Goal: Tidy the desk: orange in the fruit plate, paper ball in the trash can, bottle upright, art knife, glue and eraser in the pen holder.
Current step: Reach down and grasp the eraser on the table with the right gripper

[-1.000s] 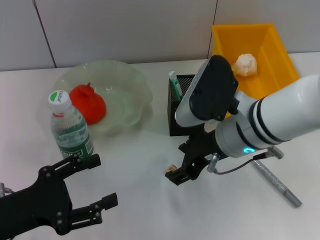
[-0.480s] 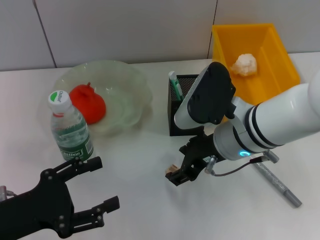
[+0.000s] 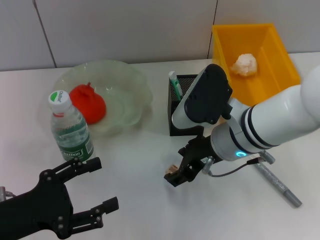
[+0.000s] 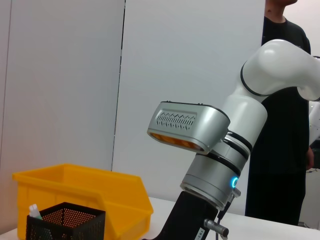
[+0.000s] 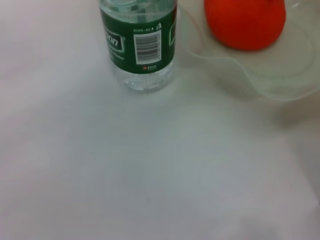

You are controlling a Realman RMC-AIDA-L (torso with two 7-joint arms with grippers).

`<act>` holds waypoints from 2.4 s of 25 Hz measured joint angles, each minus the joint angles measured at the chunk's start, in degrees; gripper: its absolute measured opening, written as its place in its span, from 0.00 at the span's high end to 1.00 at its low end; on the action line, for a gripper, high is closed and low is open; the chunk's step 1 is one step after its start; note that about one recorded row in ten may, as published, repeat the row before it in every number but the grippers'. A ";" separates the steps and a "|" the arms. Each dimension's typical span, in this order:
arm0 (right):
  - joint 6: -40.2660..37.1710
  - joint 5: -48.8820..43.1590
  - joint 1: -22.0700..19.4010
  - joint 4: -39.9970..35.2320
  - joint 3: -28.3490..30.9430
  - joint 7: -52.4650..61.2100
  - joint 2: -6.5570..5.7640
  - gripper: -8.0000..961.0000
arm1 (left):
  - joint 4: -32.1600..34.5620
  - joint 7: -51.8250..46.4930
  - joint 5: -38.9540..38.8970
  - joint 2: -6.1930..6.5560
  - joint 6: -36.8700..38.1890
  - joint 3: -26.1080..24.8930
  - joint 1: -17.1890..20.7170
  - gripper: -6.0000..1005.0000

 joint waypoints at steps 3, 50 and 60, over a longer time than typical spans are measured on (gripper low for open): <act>0.36 0.06 0.04 -0.38 -0.53 0.01 0.00 0.21 | 0.00 0.00 0.01 0.00 0.01 0.00 0.01 0.14; 1.92 1.58 0.81 -3.86 -1.19 0.69 0.00 0.54 | 0.00 0.00 -0.30 0.00 0.99 0.01 -0.07 0.14; 1.92 1.44 0.87 -3.89 -1.31 0.90 0.00 0.63 | 0.00 0.00 -0.40 0.00 1.51 -0.01 -0.16 0.14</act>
